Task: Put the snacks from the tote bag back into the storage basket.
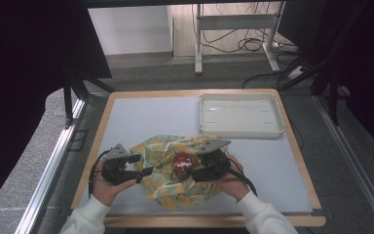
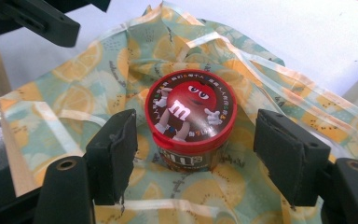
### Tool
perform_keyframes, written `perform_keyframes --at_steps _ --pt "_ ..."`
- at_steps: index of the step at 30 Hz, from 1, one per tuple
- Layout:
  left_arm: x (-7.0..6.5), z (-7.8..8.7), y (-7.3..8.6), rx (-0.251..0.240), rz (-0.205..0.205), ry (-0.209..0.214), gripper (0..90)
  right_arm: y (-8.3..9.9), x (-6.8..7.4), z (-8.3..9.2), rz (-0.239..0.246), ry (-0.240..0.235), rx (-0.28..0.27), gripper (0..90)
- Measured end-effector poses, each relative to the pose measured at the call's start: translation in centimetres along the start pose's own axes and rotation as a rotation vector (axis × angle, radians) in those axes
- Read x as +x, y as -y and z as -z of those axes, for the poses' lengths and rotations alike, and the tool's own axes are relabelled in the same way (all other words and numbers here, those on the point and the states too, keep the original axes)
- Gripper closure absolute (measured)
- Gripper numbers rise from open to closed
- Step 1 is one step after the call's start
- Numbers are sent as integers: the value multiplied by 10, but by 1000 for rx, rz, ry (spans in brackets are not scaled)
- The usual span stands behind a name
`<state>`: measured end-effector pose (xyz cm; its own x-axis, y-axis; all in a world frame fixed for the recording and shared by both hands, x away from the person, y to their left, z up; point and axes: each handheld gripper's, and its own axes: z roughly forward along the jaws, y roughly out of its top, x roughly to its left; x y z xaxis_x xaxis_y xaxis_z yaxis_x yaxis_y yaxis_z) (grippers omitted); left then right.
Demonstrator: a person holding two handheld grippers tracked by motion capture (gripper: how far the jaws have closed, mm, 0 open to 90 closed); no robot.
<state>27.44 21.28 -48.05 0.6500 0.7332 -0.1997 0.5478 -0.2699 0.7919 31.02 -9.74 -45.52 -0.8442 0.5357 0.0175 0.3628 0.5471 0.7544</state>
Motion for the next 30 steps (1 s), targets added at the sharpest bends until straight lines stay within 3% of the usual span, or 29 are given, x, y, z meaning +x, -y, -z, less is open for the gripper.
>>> perform_keyframes --at_steps 15,21,30 --pt "0 -3 1 16 -8 2 274 -7 5 -25 34 18 71 243" --pt "-1 -6 2 27 -12 6 274 -9 5 -43 38 30 135 207" --pt "0 -6 3 27 -11 6 275 -8 11 -63 53 77 181 247"
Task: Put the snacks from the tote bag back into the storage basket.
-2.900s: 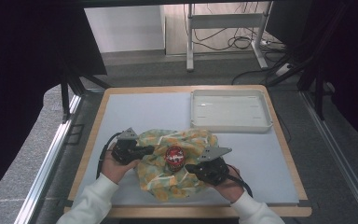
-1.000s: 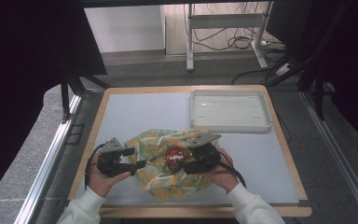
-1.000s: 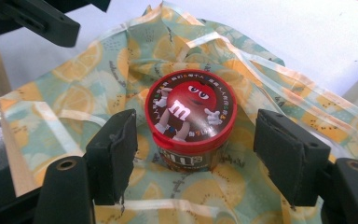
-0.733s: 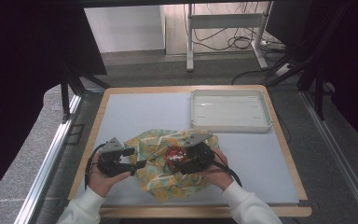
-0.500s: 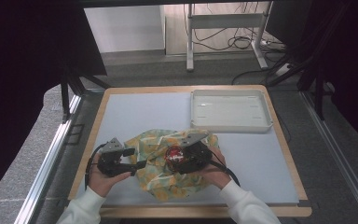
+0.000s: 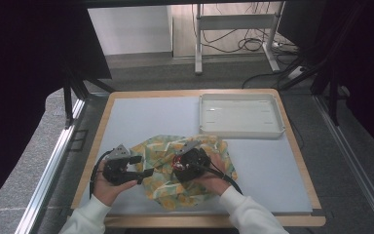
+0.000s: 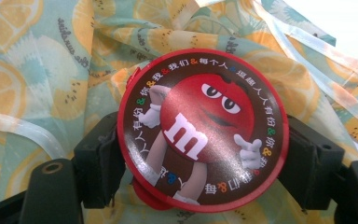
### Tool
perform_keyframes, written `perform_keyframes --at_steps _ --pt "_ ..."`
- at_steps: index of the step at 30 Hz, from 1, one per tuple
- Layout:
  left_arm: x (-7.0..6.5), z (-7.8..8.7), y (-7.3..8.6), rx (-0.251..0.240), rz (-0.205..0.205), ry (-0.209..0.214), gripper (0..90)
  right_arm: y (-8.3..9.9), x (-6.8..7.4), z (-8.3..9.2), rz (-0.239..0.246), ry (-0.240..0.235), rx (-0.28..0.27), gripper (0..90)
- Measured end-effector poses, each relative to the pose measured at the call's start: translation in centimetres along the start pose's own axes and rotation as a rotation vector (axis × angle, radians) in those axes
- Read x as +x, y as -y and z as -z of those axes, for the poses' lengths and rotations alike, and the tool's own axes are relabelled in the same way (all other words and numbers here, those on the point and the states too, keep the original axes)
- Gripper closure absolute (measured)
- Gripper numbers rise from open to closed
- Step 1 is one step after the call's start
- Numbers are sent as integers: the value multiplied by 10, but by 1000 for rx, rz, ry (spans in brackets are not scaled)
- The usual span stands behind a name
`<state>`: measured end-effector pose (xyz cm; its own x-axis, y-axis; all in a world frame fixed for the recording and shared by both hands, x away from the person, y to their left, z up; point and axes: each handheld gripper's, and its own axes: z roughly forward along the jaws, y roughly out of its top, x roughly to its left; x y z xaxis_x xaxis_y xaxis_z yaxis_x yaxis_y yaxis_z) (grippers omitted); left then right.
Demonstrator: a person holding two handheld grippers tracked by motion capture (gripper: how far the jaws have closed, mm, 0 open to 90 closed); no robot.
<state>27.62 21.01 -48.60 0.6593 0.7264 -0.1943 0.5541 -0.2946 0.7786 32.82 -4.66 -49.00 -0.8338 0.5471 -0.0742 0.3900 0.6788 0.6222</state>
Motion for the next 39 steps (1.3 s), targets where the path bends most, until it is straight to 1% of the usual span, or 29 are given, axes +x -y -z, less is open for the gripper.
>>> perform_keyframes --at_steps 4,8,10,12,14,20,23,24,25,30,33,35,39 --pt "0 0 0 1 -2 1 276 0 -1 2 -1 -9 0 251" --pt "0 0 0 1 -4 0 277 0 1 3 11 -9 0 253" --pt "0 0 0 3 -5 0 277 -1 1 3 10 -17 -5 254" --pt "1 0 1 4 -8 -1 278 -2 2 6 12 -15 -16 253" --pt "1 0 1 4 -6 -1 280 -4 2 11 11 -15 -32 253" --pt "2 -3 0 3 1 4 280 -9 0 31 -1 -53 -97 254" --pt "3 -7 -1 5 -4 11 284 -11 -1 38 0 -59 -117 254" --pt "3 -8 -1 6 -3 13 284 -12 -1 44 -6 -68 -132 254" --pt "3 -8 0 8 -6 13 284 -12 -1 44 -6 -68 -132 254" --pt "3 -9 0 9 -13 22 284 -17 -3 56 1 -68 -160 254" --pt "2 -8 -2 5 -14 18 284 -18 -4 64 4 -78 -183 254" --pt "1 -8 -2 4 -22 14 284 -18 -4 69 3 -79 -195 254" --pt "0 -7 -2 6 -14 7 284 -17 -5 79 8 -83 -218 254"
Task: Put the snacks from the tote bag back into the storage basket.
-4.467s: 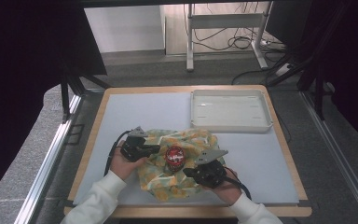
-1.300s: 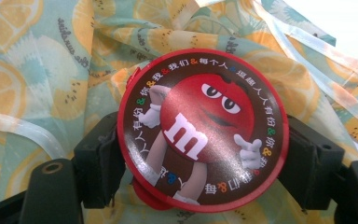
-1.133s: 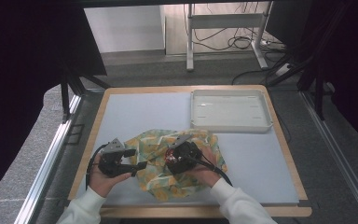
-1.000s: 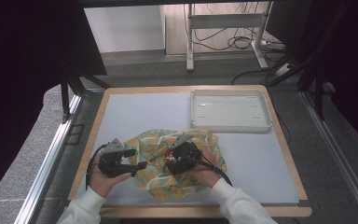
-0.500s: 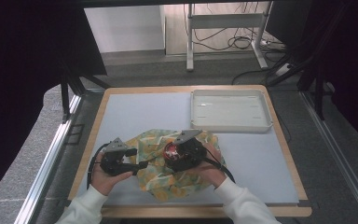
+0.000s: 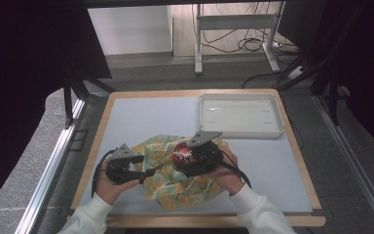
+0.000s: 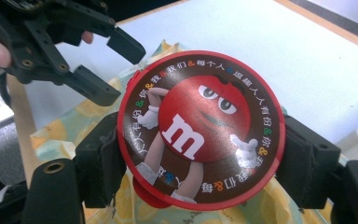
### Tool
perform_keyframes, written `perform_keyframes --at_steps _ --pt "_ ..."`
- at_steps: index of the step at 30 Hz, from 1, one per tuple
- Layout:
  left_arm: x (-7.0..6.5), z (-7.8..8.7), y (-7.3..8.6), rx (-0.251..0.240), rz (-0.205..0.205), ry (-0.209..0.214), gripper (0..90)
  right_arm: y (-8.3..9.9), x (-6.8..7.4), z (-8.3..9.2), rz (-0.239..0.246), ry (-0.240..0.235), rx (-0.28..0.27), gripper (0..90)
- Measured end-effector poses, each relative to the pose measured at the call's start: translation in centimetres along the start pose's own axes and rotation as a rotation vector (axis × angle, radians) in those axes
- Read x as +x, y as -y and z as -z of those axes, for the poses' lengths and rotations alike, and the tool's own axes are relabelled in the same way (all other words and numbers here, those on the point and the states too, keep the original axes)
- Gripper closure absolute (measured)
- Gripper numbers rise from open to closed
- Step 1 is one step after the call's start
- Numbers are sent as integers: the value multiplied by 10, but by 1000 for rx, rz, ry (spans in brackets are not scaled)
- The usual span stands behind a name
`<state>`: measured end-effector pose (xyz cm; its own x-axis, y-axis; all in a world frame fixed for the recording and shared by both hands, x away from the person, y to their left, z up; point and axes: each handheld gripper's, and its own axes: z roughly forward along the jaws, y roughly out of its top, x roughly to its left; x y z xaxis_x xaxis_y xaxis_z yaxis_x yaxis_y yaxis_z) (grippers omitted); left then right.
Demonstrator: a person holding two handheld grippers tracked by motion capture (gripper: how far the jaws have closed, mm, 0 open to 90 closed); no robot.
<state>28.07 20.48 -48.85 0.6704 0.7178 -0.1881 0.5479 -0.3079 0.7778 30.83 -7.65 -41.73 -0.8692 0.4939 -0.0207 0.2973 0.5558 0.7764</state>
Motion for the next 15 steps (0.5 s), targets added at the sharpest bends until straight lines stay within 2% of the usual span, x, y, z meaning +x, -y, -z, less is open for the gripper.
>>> perform_keyframes --at_steps 8,15 --pt "0 1 -1 -3 -3 2 284 -5 2 15 11 9 -32 254" --pt "0 1 -1 -1 -5 -2 284 -7 1 16 13 5 -36 254"
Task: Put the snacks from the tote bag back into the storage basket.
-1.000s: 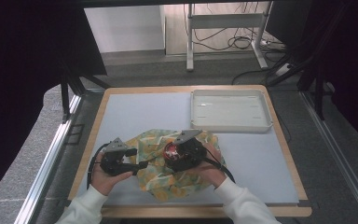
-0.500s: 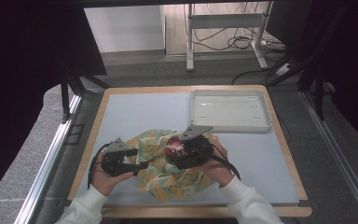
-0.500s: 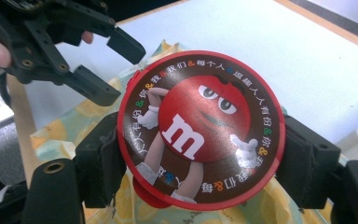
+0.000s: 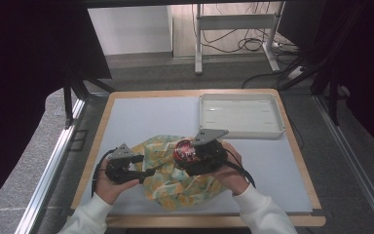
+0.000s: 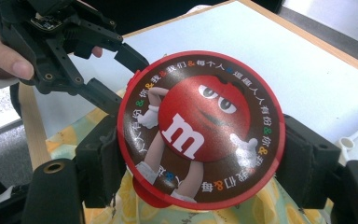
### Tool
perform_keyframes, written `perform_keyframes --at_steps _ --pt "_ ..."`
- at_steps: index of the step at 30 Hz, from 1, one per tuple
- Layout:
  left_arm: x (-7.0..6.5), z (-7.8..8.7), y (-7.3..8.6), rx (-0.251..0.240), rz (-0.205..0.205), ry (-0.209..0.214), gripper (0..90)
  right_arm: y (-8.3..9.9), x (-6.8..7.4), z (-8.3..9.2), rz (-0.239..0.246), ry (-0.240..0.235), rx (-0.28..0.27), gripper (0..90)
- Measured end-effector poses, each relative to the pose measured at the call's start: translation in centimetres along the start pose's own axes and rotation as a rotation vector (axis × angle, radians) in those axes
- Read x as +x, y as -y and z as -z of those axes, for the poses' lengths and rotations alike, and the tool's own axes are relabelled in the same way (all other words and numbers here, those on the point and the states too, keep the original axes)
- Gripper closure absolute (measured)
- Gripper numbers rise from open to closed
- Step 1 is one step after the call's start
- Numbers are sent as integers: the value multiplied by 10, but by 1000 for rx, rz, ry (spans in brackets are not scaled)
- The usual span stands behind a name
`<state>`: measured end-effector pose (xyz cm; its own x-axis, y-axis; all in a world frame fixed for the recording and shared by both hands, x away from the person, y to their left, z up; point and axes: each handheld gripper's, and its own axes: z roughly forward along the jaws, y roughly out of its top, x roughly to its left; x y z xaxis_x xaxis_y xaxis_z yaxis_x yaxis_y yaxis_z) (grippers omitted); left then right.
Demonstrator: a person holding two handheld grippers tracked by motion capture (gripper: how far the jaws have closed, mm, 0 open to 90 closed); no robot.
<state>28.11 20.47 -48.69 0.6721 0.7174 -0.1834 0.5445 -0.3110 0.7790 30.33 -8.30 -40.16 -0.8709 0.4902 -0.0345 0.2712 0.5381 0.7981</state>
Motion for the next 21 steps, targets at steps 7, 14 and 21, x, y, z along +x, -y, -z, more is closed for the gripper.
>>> perform_keyframes --at_steps 7,14,21 --pt "0 0 0 2 -4 -9 284 -3 -2 0 -3 -4 -5 254" --pt "0 2 2 -5 2 -10 284 -11 -8 2 -14 0 -2 254" --pt "-1 3 2 -7 3 -12 284 -14 -23 4 -32 15 -7 255"
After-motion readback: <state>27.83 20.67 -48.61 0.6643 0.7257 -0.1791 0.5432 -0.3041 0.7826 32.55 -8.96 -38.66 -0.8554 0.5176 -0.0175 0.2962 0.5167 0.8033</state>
